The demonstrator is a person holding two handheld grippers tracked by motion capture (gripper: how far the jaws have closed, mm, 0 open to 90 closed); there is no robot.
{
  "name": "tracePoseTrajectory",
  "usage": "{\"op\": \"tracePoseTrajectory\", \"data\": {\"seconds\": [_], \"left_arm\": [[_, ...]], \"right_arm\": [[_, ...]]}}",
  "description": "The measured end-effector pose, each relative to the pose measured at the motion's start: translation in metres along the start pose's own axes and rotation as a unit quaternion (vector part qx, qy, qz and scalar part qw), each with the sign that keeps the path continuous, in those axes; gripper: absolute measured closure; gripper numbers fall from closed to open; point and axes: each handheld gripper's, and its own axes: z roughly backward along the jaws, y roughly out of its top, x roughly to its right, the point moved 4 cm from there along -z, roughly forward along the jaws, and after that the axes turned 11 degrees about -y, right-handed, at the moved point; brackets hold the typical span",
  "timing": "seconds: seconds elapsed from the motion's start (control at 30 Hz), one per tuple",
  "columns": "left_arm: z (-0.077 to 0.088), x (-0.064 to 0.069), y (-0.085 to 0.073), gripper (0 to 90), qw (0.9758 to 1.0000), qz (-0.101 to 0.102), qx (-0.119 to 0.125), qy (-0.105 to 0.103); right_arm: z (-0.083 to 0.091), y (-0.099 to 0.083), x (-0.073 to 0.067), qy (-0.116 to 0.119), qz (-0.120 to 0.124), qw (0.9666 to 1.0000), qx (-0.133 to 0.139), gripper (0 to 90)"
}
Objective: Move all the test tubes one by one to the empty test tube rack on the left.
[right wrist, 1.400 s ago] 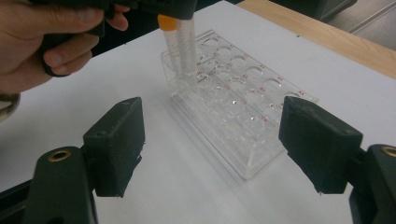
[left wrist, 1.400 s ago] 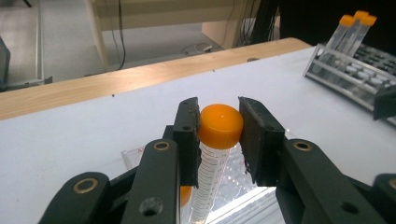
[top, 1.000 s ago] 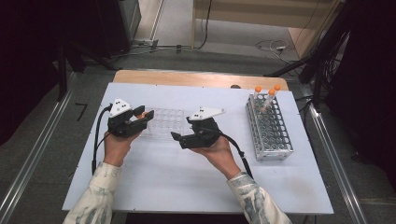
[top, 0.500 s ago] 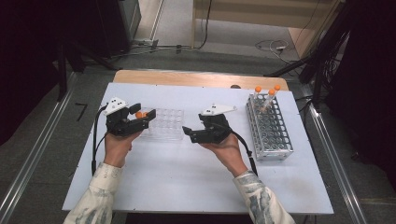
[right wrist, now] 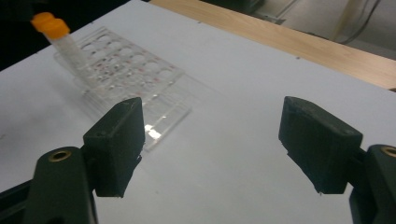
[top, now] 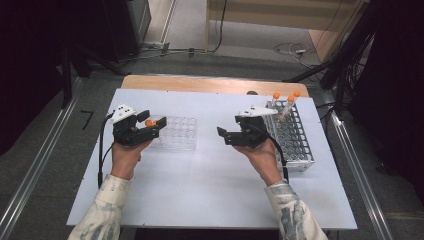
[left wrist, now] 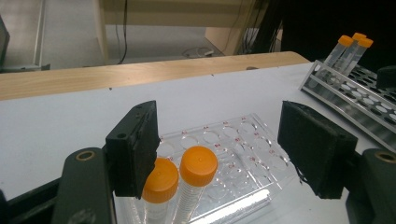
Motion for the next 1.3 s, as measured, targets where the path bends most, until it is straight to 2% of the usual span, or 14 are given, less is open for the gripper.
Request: {"op": "tracePoseTrajectory", "data": {"seconds": [0.2, 0.3, 0.47, 0.77, 1.0, 1.1, 1.2, 1.3], "left_arm": [[-0.001, 0.001, 0.0, 29.5, 1.0, 0.0, -0.001, -0.002], [-0.002, 0.002, 0.0, 29.5, 1.0, 0.0, -0.001, -0.005], [-0.003, 0.002, -0.001, 29.5, 1.0, 0.0, -0.005, -0.006], [-0.002, 0.002, 0.0, 29.6, 1.0, 0.002, -0.003, -0.008], [-0.004, 0.005, -0.001, 29.6, 0.9999, -0.001, -0.007, -0.01], [-0.005, 0.005, -0.002, 29.7, 0.9999, -0.002, -0.008, -0.009], [-0.005, 0.006, -0.002, 29.7, 0.9999, -0.006, -0.01, -0.009], [-0.004, 0.007, -0.002, 29.7, 0.9999, -0.006, -0.011, -0.009]], "right_arm": [[0.008, -0.005, 0.035, -0.039, -0.027, 0.9989, 0.009, 21.1], [0.012, -0.008, 0.052, -0.063, -0.03, 0.9975, 0.012, 21.0], [0.014, -0.013, 0.08, -0.091, -0.052, 0.9945, 0.007, 21.6], [0.019, -0.019, 0.134, -0.153, -0.085, 0.9845, 0.004, 24.3], [0.008, -0.027, 0.17, -0.196, -0.101, 0.9753, -0.002, 26.8], [0.002, -0.028, 0.181, -0.208, -0.103, 0.9727, -0.004, 29.2], [-0.004, -0.029, 0.188, -0.21, -0.101, 0.9724, -0.01, 31.1], [-0.009, -0.03, 0.193, -0.201, -0.09, 0.9754, -0.008, 37.1]]}}
